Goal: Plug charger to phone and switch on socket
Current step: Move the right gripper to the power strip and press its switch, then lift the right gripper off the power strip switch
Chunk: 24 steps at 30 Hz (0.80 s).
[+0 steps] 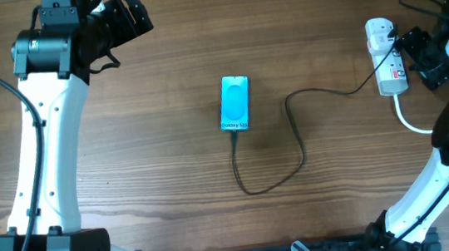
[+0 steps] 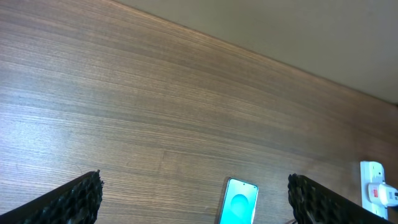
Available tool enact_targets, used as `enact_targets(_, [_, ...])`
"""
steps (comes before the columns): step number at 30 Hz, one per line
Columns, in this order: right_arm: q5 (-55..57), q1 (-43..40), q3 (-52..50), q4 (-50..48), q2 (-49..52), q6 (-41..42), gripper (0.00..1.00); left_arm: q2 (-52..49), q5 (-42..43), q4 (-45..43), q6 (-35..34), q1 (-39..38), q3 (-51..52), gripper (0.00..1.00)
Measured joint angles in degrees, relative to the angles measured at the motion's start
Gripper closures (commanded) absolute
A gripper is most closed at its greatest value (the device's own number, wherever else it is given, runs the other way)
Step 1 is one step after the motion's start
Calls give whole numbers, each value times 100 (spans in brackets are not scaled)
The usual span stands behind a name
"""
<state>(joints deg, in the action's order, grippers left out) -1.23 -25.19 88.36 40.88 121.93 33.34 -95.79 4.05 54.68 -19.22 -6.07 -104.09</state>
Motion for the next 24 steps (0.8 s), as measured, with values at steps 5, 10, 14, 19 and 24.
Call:
enact_targets(5, [-116, -24, 22, 83, 0, -17, 0, 0, 2, 0, 0, 0, 0, 0])
enact_targets(10, [-181, -31, 33, 127, 0, -44, 0, 0, 2, 0, 0, 0, 0, 0])
enact_targets(14, [-197, -31, 37, 131, 0, -50, 0, 0, 2, 0, 0, 0, 0, 0])
enact_targets(19, [-90, 52, 57, 240, 0, -92, 0, 0, 0, 0, 0, 0, 0, 0])
enact_targets(24, [-15, 79, 94, 310, 0, -160, 0, 0, 0, 0, 0, 0, 0, 0])
